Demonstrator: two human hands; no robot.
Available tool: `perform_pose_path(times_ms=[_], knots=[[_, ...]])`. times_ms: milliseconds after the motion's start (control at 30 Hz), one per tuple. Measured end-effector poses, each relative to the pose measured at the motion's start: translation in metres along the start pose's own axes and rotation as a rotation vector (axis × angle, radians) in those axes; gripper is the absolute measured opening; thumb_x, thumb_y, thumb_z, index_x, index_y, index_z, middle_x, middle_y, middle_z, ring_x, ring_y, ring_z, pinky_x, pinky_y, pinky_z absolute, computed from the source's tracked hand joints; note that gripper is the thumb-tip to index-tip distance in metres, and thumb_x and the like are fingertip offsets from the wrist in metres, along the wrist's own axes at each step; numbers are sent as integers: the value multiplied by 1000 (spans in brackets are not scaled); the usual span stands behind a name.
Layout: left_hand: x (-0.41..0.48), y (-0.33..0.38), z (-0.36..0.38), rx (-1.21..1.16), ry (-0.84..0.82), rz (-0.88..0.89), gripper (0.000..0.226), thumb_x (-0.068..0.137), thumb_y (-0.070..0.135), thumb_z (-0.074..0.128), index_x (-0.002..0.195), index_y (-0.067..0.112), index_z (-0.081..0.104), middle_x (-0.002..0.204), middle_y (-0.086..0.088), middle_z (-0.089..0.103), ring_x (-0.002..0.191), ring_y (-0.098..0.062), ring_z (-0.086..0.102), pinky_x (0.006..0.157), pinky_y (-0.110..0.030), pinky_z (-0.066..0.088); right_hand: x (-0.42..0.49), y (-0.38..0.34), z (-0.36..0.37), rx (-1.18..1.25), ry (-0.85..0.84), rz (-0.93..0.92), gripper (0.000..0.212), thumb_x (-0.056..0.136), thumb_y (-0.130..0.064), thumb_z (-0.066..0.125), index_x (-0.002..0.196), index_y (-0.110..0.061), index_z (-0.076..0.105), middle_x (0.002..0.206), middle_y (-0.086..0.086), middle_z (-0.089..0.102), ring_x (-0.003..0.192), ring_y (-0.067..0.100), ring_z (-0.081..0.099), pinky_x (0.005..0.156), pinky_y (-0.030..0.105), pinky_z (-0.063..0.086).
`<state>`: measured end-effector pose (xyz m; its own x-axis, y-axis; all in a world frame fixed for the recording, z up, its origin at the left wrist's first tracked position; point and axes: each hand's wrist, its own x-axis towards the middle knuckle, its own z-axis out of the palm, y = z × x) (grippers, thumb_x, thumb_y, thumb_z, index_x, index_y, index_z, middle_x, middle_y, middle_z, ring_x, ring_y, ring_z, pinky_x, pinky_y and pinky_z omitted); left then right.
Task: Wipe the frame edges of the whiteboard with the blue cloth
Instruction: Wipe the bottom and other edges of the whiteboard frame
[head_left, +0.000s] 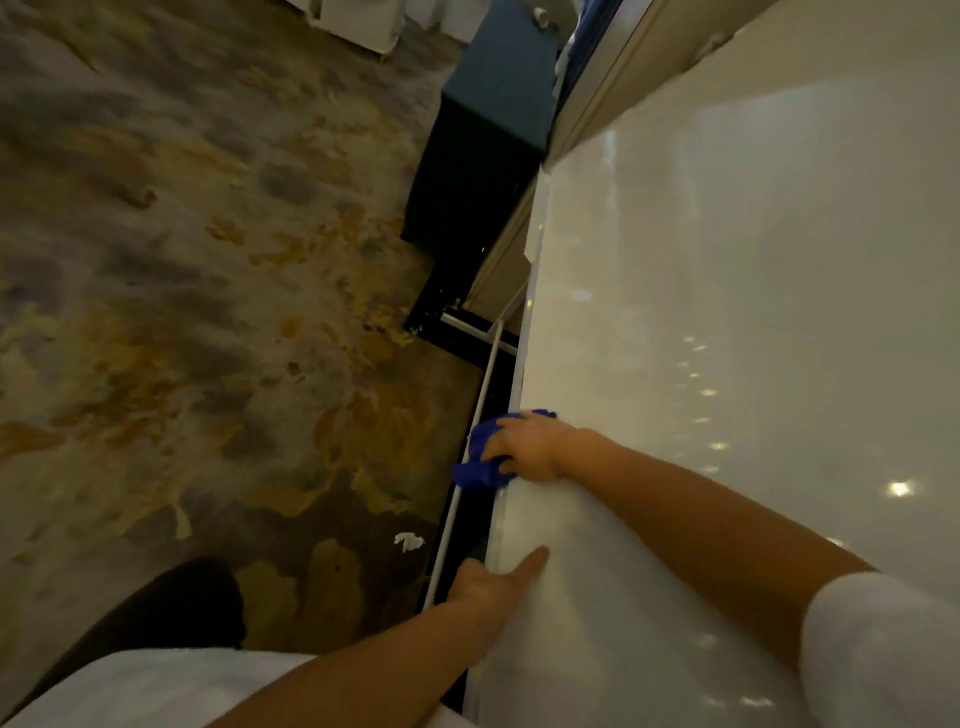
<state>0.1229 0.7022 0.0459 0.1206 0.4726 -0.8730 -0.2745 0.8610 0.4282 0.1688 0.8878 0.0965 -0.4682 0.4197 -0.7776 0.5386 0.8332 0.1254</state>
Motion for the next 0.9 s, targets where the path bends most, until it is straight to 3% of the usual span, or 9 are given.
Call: perform_pose_path(times_ms=[133,300,367,467,567,633,700,767,900], knots=[[19,8,5,22,-17,69,118,48,74,78,138,8,39,129,-11,54,115,-30,57,97,-40,50,18,30,-14,-195,188,249,43,97,-31,45,140,-28,45,149,4,41,138,34,29,115,50,17],[50,36,9,-52,-108,181,67,58,52,86,108,12,65,107,-3,69,91,-17,64,83,-33,54,37,1,4,-133,-191,-211,38,97,-27,47,133,-34,55,139,-2,55,127,26,46,114,49,25],[59,47,13,-31,-148,155,63,57,53,86,100,14,63,102,0,67,86,-14,62,72,-27,51,36,27,-5,-129,-130,-200,38,99,-30,47,136,-31,54,142,-2,53,130,25,44,115,48,24],[69,73,17,1,-182,128,73,46,63,86,97,23,51,95,6,59,84,-12,60,61,-20,50,42,82,-25,-191,92,48,43,99,-30,45,142,-31,44,153,-2,39,145,30,23,118,50,13],[98,136,11,-9,-202,201,59,52,60,86,85,27,50,90,9,58,78,-6,59,45,-12,47,66,121,-49,-114,199,192,48,96,-29,49,144,-31,40,156,-1,33,147,35,15,119,53,6],[124,194,10,-5,-210,265,62,62,46,87,109,16,59,104,3,63,92,-12,63,67,-19,53,90,137,-55,-94,155,75,46,96,-27,50,141,-30,46,154,-1,39,146,33,19,118,50,8],[145,229,15,75,-199,286,69,71,32,84,127,7,52,113,1,60,104,-14,59,81,-20,48,101,150,-54,-33,95,-98,41,97,-23,50,137,-24,54,147,1,48,143,30,28,118,46,12],[152,233,20,112,-241,196,70,65,39,86,121,11,55,103,8,60,91,-7,59,67,-16,49,100,172,-58,-40,80,-148,39,98,-21,50,136,-23,55,145,1,51,141,30,31,117,44,15],[170,272,20,140,-350,82,66,49,59,87,90,29,45,93,12,55,79,-3,57,40,-13,45,117,249,-100,-81,228,240,47,96,-22,51,141,-33,46,154,-2,38,146,32,22,120,46,11]])
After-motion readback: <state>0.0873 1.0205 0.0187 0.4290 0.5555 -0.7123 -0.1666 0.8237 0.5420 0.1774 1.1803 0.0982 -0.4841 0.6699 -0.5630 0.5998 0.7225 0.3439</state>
